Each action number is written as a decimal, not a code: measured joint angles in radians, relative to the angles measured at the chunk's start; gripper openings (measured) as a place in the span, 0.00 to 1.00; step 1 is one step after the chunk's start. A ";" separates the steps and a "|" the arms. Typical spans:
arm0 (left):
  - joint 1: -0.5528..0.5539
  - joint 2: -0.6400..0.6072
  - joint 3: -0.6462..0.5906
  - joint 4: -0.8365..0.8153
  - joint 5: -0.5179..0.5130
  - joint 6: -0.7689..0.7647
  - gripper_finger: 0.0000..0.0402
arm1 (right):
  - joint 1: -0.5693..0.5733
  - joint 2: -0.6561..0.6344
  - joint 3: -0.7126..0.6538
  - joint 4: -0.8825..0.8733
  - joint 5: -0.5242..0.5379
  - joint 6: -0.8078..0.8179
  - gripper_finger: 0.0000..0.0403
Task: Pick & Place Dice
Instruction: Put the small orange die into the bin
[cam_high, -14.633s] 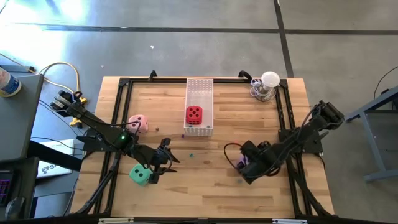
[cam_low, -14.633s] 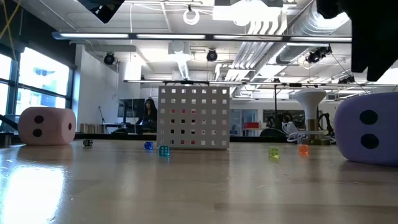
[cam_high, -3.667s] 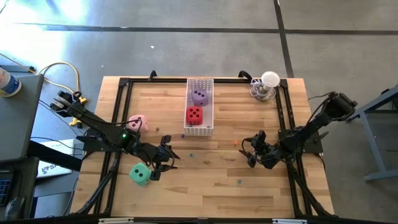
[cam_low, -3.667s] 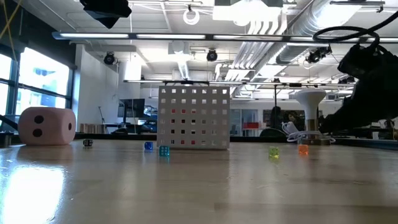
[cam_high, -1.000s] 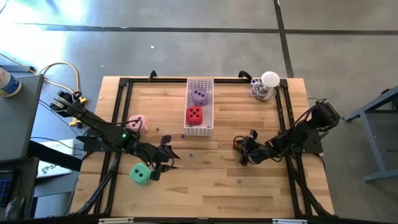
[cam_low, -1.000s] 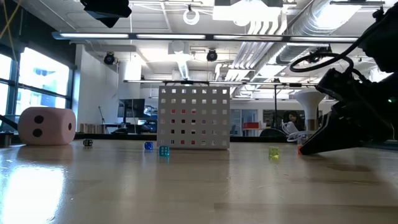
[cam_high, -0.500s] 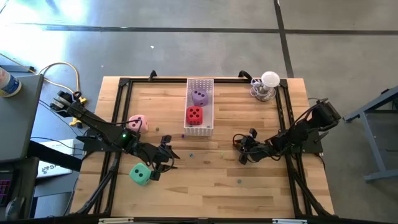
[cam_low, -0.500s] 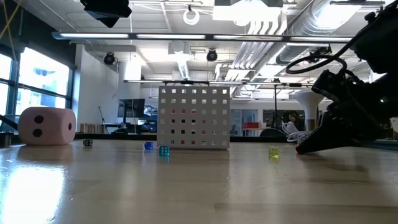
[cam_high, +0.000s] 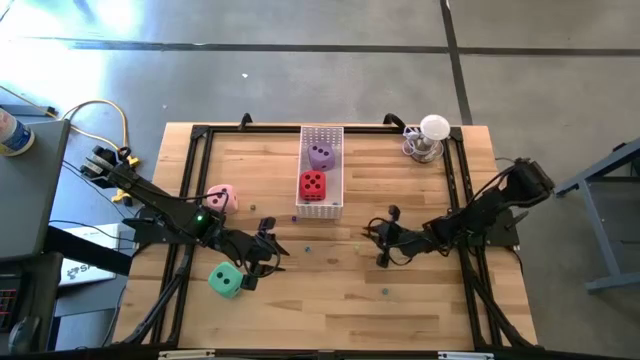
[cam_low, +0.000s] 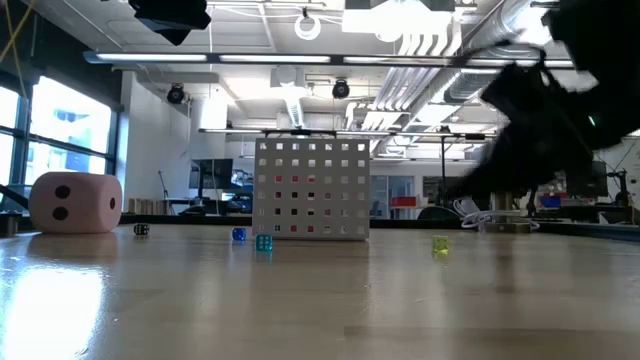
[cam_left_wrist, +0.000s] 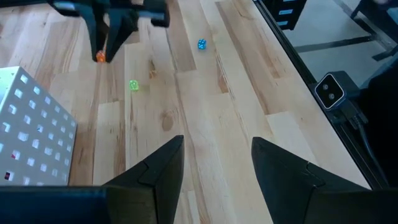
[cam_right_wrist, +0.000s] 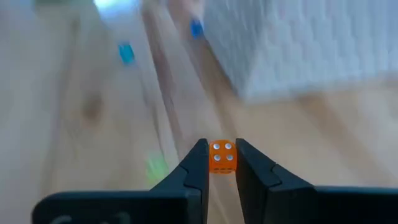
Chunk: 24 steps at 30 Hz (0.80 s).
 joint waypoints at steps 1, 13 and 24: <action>0.000 0.000 0.000 0.001 0.000 0.000 0.45 | 0.000 -0.015 0.027 0.000 0.003 -0.042 0.10; 0.000 0.000 0.000 -0.002 0.000 0.000 0.45 | -0.182 -0.049 0.358 -0.093 -0.080 -0.341 0.10; 0.000 0.000 0.000 -0.002 -0.034 -0.017 0.45 | -0.331 0.044 0.399 -0.190 -0.224 -0.255 0.16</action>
